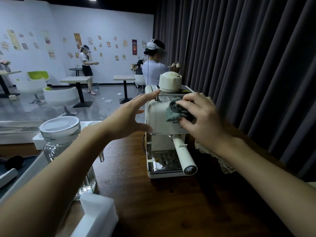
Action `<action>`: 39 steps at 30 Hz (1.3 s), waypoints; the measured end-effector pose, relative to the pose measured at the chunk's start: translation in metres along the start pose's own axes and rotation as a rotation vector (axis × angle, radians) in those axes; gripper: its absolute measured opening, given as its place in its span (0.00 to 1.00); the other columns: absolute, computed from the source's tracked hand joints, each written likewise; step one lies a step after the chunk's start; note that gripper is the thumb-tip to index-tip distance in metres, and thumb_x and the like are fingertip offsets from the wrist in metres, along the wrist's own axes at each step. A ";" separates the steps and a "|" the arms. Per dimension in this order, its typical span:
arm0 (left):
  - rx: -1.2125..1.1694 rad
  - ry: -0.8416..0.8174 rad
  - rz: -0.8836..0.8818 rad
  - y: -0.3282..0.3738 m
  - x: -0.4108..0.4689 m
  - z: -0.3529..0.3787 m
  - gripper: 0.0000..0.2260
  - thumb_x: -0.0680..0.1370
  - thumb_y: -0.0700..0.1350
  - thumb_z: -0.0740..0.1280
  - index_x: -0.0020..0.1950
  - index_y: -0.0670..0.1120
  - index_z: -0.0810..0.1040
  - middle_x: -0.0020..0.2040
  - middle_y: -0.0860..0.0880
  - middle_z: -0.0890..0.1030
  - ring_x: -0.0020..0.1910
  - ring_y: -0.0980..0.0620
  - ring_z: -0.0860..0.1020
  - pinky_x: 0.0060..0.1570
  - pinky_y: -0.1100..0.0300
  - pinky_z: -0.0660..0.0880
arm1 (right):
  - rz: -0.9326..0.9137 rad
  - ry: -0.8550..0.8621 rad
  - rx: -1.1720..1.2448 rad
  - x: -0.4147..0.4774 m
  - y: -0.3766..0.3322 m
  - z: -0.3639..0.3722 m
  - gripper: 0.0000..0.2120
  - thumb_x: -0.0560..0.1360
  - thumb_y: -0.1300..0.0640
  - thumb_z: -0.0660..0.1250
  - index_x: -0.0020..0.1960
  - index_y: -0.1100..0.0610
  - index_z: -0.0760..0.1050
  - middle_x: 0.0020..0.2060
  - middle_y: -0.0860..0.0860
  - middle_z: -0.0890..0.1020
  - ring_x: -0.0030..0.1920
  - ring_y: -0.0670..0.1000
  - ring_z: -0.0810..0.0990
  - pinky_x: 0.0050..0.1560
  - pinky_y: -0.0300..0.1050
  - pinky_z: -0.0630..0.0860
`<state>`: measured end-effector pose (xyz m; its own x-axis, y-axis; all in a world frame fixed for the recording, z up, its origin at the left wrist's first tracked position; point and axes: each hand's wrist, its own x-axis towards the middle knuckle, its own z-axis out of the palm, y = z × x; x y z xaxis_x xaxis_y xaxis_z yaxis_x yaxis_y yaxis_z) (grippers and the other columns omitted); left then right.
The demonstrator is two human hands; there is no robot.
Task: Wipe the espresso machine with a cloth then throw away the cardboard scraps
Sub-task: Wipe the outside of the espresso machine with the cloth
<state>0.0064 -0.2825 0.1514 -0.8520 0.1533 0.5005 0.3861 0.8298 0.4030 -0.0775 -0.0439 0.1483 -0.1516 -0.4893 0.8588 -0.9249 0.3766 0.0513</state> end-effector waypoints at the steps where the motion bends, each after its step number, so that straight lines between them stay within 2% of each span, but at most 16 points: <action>1: -0.002 0.003 0.005 0.000 0.000 0.000 0.48 0.69 0.42 0.79 0.79 0.65 0.54 0.75 0.63 0.63 0.74 0.60 0.63 0.68 0.63 0.68 | -0.012 -0.007 0.012 0.005 -0.007 0.004 0.17 0.68 0.63 0.73 0.57 0.63 0.80 0.50 0.57 0.80 0.51 0.60 0.79 0.50 0.58 0.74; 3: -0.008 0.010 0.013 -0.001 -0.001 0.001 0.48 0.69 0.42 0.79 0.79 0.64 0.55 0.75 0.61 0.64 0.74 0.59 0.65 0.67 0.63 0.69 | -0.045 -0.032 0.053 0.014 -0.021 0.012 0.17 0.68 0.64 0.72 0.57 0.63 0.80 0.51 0.58 0.79 0.52 0.60 0.78 0.51 0.58 0.74; 7: -0.011 0.016 0.017 -0.002 -0.001 0.002 0.47 0.69 0.44 0.79 0.79 0.63 0.55 0.76 0.62 0.64 0.74 0.63 0.64 0.64 0.73 0.67 | -0.065 -0.073 0.102 0.022 -0.032 0.019 0.18 0.69 0.64 0.71 0.59 0.63 0.79 0.52 0.58 0.79 0.54 0.59 0.77 0.53 0.57 0.74; 13: -0.016 0.014 0.014 -0.001 -0.002 0.002 0.48 0.69 0.43 0.80 0.79 0.62 0.55 0.77 0.59 0.63 0.76 0.59 0.63 0.69 0.59 0.69 | -0.068 -0.071 0.064 0.015 -0.012 0.007 0.18 0.68 0.64 0.73 0.57 0.62 0.80 0.51 0.56 0.80 0.52 0.59 0.77 0.53 0.56 0.73; 19: -0.022 -0.003 -0.022 0.003 -0.002 0.002 0.47 0.70 0.41 0.79 0.78 0.64 0.54 0.76 0.62 0.62 0.74 0.64 0.62 0.64 0.69 0.66 | 0.024 -0.029 0.033 -0.012 0.024 -0.013 0.19 0.68 0.66 0.73 0.58 0.63 0.80 0.52 0.57 0.79 0.53 0.60 0.78 0.52 0.59 0.73; 26: 0.089 0.045 -0.061 0.020 -0.001 0.007 0.43 0.71 0.42 0.76 0.79 0.59 0.54 0.75 0.56 0.65 0.70 0.63 0.62 0.69 0.57 0.67 | 0.117 -0.012 0.077 -0.030 0.047 -0.030 0.18 0.69 0.68 0.72 0.59 0.65 0.79 0.52 0.58 0.78 0.53 0.59 0.77 0.56 0.55 0.75; 28: 0.060 0.077 -0.092 0.029 -0.001 0.008 0.37 0.75 0.45 0.73 0.78 0.60 0.56 0.75 0.55 0.64 0.69 0.60 0.64 0.69 0.54 0.68 | 0.146 -0.011 0.093 -0.033 0.050 -0.032 0.19 0.69 0.69 0.72 0.59 0.64 0.79 0.52 0.57 0.77 0.54 0.58 0.77 0.57 0.52 0.75; 30: 0.159 0.120 -0.146 0.041 0.000 0.012 0.32 0.78 0.50 0.69 0.78 0.64 0.57 0.74 0.49 0.62 0.66 0.52 0.68 0.68 0.51 0.68 | 0.200 0.015 0.134 -0.034 0.053 -0.032 0.19 0.69 0.68 0.72 0.60 0.63 0.79 0.52 0.55 0.77 0.54 0.55 0.77 0.57 0.45 0.74; 33: 0.284 0.166 -0.243 0.063 0.008 0.019 0.25 0.81 0.59 0.62 0.77 0.68 0.58 0.67 0.43 0.66 0.62 0.43 0.73 0.65 0.49 0.69 | 0.362 0.088 0.265 -0.034 0.054 -0.031 0.19 0.70 0.65 0.72 0.61 0.59 0.79 0.52 0.52 0.78 0.54 0.49 0.78 0.56 0.31 0.71; 35: 0.317 0.175 -0.321 0.076 0.017 0.024 0.23 0.81 0.62 0.58 0.76 0.67 0.60 0.63 0.41 0.69 0.58 0.40 0.76 0.60 0.49 0.72 | 0.472 0.103 0.385 -0.033 0.054 -0.029 0.20 0.71 0.66 0.72 0.62 0.57 0.78 0.55 0.51 0.79 0.58 0.48 0.78 0.59 0.32 0.71; 37: 0.362 0.167 -0.363 0.085 0.023 0.029 0.22 0.82 0.60 0.57 0.76 0.65 0.60 0.62 0.39 0.72 0.55 0.37 0.77 0.55 0.50 0.72 | 0.528 0.093 0.541 -0.032 0.052 -0.029 0.21 0.72 0.68 0.71 0.62 0.54 0.77 0.57 0.48 0.80 0.61 0.46 0.78 0.62 0.35 0.72; 39: 0.347 0.174 -0.383 0.091 0.027 0.033 0.22 0.82 0.58 0.58 0.76 0.63 0.62 0.62 0.37 0.73 0.58 0.36 0.76 0.54 0.49 0.72 | 0.532 0.090 0.673 -0.030 0.047 -0.029 0.21 0.73 0.70 0.70 0.61 0.52 0.78 0.56 0.45 0.82 0.59 0.43 0.80 0.59 0.36 0.74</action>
<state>0.0069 -0.1850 0.1769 -0.8266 -0.2615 0.4984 -0.1050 0.9416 0.3199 -0.1063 0.0111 0.1391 -0.6216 -0.3047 0.7216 -0.7529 -0.0218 -0.6578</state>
